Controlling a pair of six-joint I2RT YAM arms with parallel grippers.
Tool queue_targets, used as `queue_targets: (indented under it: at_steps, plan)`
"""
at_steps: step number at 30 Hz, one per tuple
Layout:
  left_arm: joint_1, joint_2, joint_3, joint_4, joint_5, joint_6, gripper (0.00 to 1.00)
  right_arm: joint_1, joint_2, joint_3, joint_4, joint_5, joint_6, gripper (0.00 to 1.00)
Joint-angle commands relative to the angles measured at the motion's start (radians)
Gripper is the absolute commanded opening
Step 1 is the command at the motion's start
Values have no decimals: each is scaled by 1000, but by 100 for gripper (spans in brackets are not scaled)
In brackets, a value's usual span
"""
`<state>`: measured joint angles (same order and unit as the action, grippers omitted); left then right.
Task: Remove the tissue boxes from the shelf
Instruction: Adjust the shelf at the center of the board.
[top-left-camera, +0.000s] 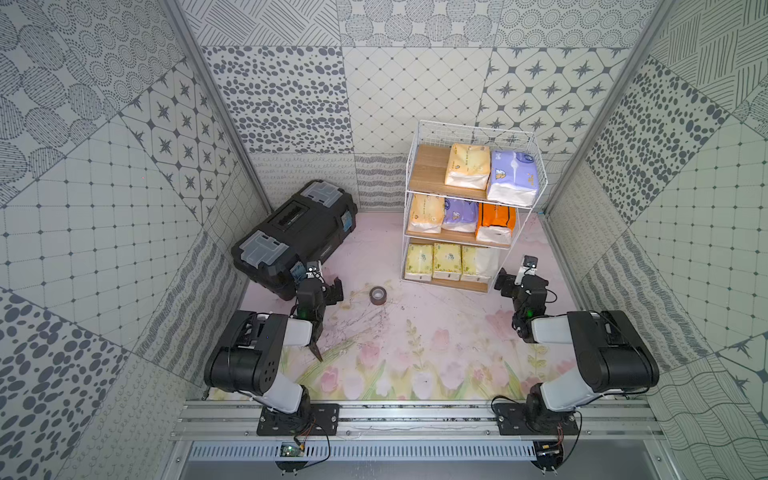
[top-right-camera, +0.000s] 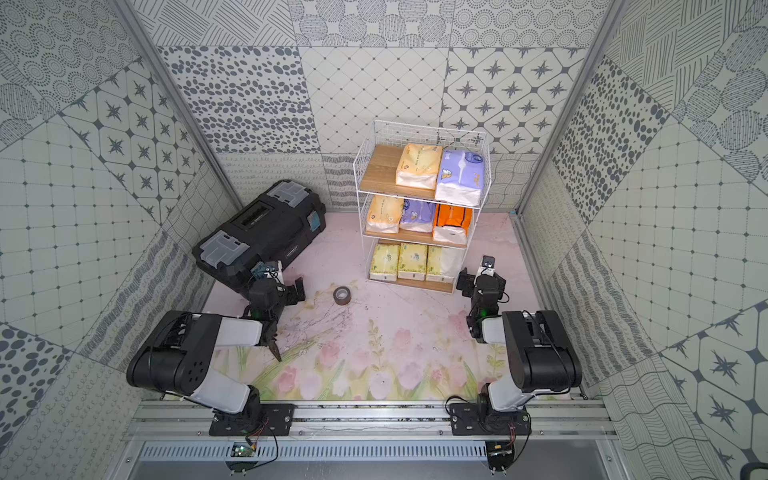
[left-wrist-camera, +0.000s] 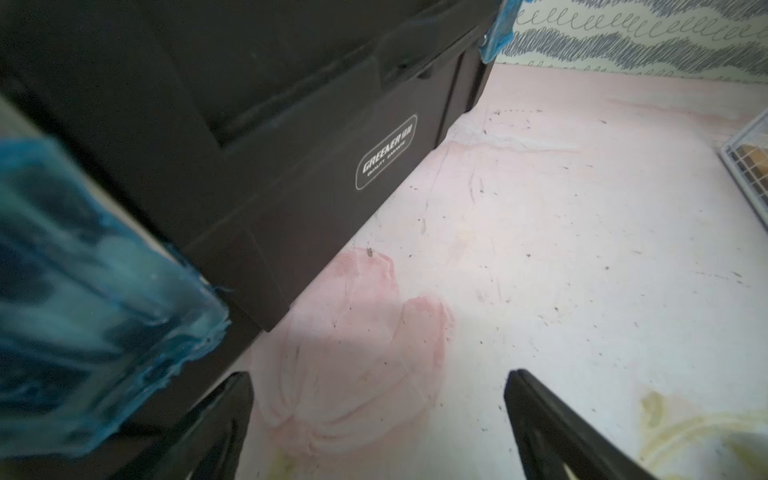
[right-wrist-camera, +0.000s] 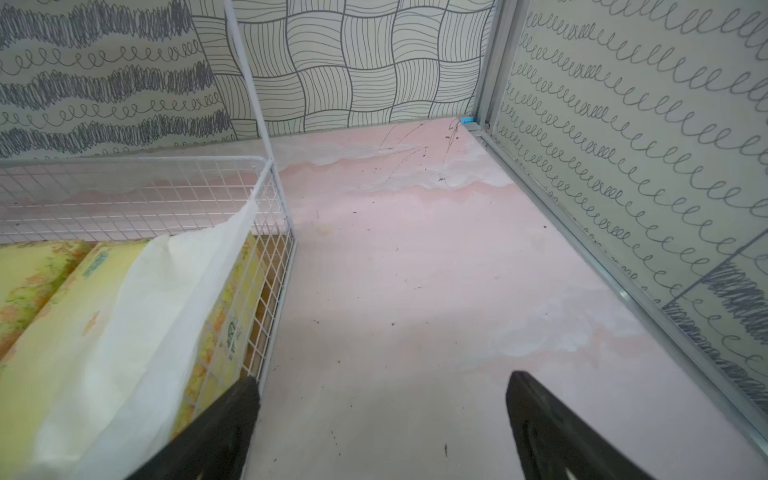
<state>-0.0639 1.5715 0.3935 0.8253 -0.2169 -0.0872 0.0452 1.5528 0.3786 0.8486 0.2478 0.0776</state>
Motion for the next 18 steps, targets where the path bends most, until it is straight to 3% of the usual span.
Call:
queue_targets:
  at_steps: [1, 18]
  plan:
    - [3, 0, 2, 44, 10, -5, 99, 16, -3, 8, 29, -30, -9, 97]
    - [4, -15, -7, 54, 46, 8, 99, 17, -5, 4, 36, -21, -9, 97]
